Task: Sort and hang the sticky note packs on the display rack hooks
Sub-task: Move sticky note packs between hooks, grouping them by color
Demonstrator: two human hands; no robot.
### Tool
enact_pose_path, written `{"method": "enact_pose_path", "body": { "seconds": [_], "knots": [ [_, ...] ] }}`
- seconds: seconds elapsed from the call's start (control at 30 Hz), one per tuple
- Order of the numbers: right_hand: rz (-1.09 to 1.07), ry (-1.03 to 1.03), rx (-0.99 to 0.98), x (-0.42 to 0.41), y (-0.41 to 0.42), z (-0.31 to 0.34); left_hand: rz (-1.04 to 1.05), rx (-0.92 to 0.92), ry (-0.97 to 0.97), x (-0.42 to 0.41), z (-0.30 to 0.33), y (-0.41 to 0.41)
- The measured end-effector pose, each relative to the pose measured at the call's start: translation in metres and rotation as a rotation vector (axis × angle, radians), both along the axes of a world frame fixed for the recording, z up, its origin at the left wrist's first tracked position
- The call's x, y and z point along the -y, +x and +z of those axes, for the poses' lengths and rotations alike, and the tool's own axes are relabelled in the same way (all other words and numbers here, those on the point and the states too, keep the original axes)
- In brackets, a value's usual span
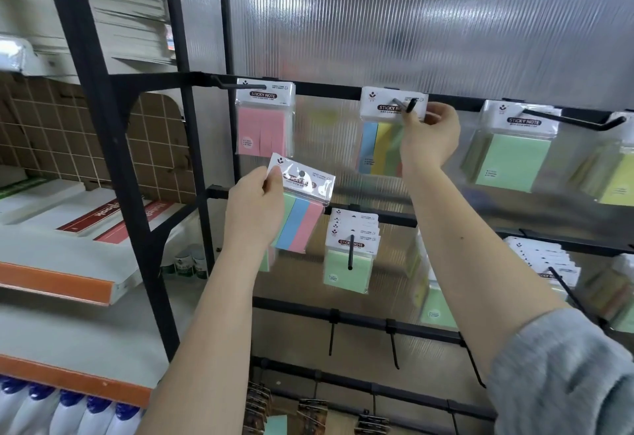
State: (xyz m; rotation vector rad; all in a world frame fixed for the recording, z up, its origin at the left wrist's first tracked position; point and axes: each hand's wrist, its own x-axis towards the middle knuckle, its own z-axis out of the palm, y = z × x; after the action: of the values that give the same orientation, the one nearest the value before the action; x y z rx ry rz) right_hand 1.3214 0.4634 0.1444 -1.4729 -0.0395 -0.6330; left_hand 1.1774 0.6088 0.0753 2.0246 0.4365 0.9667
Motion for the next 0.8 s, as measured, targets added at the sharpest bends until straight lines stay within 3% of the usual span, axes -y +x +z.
{"method": "enact_pose_path", "body": {
  "seconds": [0.33,0.57,0.8],
  "knots": [
    [-0.043,-0.027,0.001,0.035,-0.030,-0.058,-0.099,0.070,0.038,0.003,0.008,-0.004],
    [0.076,-0.465,-0.161,0.061,-0.052,-0.110,-0.192,0.196,0.043,0.023,0.028,0.002],
    [0.131,-0.737,-0.271,0.075,-0.072,-0.128,-0.409,0.326,-0.083,0.055,0.061,0.013]
  ]
}}
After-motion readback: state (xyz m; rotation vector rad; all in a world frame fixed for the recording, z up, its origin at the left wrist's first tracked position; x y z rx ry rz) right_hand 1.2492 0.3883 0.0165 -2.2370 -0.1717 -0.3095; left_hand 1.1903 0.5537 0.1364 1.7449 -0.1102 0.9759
